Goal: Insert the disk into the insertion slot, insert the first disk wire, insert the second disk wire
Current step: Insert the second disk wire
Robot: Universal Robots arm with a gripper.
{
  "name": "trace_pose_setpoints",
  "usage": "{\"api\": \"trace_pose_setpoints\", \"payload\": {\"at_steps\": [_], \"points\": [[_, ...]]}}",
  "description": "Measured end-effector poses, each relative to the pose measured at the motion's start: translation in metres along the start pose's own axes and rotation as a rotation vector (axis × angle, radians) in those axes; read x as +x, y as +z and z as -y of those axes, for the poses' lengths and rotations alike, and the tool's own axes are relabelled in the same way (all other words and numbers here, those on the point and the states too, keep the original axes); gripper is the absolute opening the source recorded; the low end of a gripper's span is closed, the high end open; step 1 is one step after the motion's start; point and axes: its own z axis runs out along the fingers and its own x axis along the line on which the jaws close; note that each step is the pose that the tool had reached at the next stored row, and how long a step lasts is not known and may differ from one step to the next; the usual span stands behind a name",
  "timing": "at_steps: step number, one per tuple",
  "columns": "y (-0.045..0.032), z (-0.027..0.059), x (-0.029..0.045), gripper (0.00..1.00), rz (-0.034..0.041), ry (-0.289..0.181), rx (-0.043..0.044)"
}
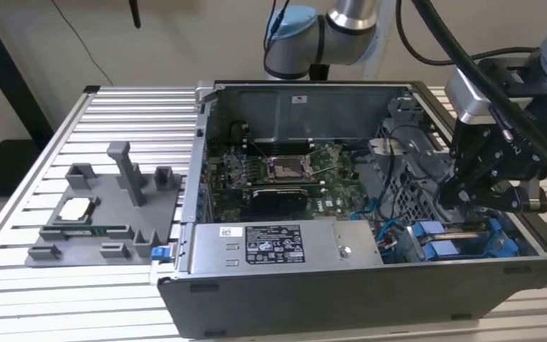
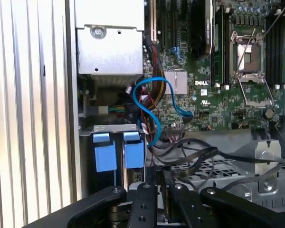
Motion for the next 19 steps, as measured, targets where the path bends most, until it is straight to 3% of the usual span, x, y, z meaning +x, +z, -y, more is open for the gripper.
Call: {"api": "trace_pose_setpoints", "payload": {"at_steps": [6, 19], "points": [[0.0018, 0.0008, 0.0019, 0.16, -0.0005, -0.015, -0.0024], [0.0019, 0.0008, 0.002, 0.16, 0.0061, -0.015, -0.0025]]}}
